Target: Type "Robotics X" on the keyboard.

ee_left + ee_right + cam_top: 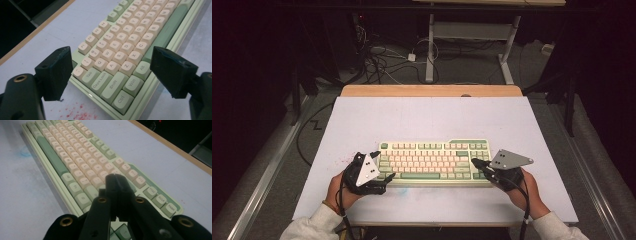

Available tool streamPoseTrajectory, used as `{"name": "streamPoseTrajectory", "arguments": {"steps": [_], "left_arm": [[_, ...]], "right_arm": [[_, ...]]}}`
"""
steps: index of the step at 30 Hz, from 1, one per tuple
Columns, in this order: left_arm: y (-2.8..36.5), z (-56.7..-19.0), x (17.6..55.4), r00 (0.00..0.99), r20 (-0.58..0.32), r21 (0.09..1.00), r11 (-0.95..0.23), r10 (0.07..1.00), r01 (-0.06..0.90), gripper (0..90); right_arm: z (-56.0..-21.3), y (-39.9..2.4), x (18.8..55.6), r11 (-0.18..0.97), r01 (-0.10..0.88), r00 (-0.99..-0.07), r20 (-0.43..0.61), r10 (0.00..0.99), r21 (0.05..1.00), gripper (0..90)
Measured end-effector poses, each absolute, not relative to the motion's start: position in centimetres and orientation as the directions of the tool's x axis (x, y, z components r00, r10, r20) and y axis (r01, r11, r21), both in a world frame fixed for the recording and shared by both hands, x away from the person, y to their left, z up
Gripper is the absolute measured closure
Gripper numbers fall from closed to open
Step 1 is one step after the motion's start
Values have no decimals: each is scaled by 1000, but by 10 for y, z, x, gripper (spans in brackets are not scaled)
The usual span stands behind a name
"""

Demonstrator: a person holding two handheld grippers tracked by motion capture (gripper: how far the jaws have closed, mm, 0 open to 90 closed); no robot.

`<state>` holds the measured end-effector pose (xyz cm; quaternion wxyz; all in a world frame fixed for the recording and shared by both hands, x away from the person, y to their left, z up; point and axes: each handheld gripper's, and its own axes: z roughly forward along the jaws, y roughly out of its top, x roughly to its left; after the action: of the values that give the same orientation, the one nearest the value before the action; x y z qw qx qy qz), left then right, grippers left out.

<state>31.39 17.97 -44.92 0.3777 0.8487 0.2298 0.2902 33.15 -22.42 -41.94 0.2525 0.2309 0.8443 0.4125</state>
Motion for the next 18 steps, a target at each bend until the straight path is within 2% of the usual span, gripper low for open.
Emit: {"name": "streamPoseTrajectory", "arguments": {"steps": [13,15,18], "left_arm": [[180,-450,311,745,285,779,-599,603,185,209],[178,-451,311,761,276,780,-599,587,180,270],[173,-452,311,799,235,783,-595,554,183,489]], "right_arm": [[-424,-209,337,579,183,-785,-237,572,794,900],[-424,-208,336,580,181,-787,-237,569,794,900],[-424,-208,335,582,179,-787,-240,568,793,900]]}}
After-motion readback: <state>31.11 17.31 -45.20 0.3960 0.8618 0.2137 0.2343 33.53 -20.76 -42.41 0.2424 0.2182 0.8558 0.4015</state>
